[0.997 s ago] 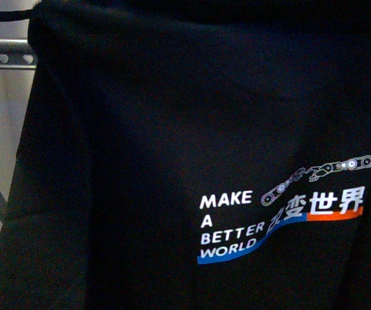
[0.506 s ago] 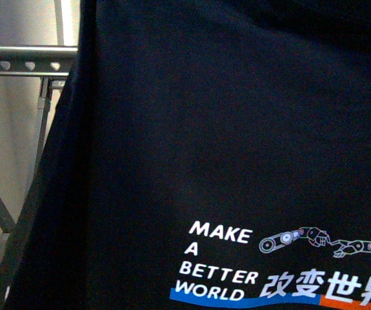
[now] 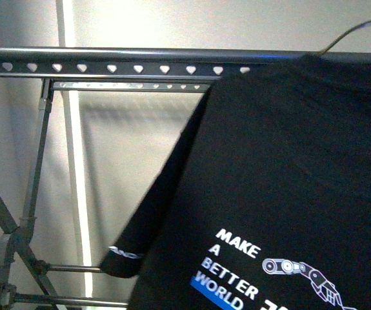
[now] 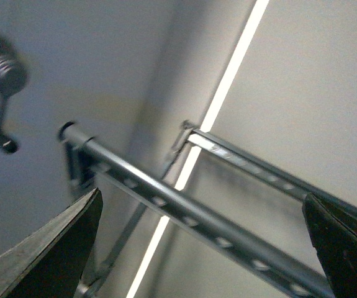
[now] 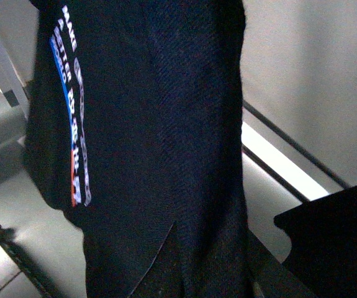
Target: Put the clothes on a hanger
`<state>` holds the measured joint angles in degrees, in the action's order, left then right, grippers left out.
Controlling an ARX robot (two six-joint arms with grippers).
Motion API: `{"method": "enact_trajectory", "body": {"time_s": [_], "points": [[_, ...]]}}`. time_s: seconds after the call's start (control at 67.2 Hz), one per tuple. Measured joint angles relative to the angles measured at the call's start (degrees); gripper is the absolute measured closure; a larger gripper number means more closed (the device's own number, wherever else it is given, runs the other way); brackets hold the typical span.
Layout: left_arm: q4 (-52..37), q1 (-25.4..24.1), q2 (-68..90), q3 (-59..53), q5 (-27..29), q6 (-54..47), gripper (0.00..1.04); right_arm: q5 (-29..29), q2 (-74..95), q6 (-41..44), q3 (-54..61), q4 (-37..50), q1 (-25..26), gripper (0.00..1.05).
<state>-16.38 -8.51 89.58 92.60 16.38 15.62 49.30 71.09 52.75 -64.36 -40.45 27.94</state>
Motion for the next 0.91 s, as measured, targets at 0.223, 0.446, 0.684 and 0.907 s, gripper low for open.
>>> {"method": "enact_trajectory", "body": {"time_s": [0.223,0.446,0.684,0.907], "points": [[9.8,5.5,-15.2,-19.8,-20.0,-12.5,0.42,-3.4,-1.1,-15.8,0.6,3.0,-2.6,0.95],[-3.5,7.8,-26.8,-49.0,-16.4,-14.8,0.84,-7.1,4.8,-33.2,-3.4,6.5,-4.9,0.97],[-11.3,8.5,-36.0,-66.4,-16.4,-15.3,1.01,-11.3,13.3,-48.5,-16.2,11.8,-6.9,0.99],[-14.0,8.5,-42.5,-76.4,-16.4,-15.4,1.01,-14.0,18.9,-53.2,-25.7,11.4,-8.6,0.99]]}}
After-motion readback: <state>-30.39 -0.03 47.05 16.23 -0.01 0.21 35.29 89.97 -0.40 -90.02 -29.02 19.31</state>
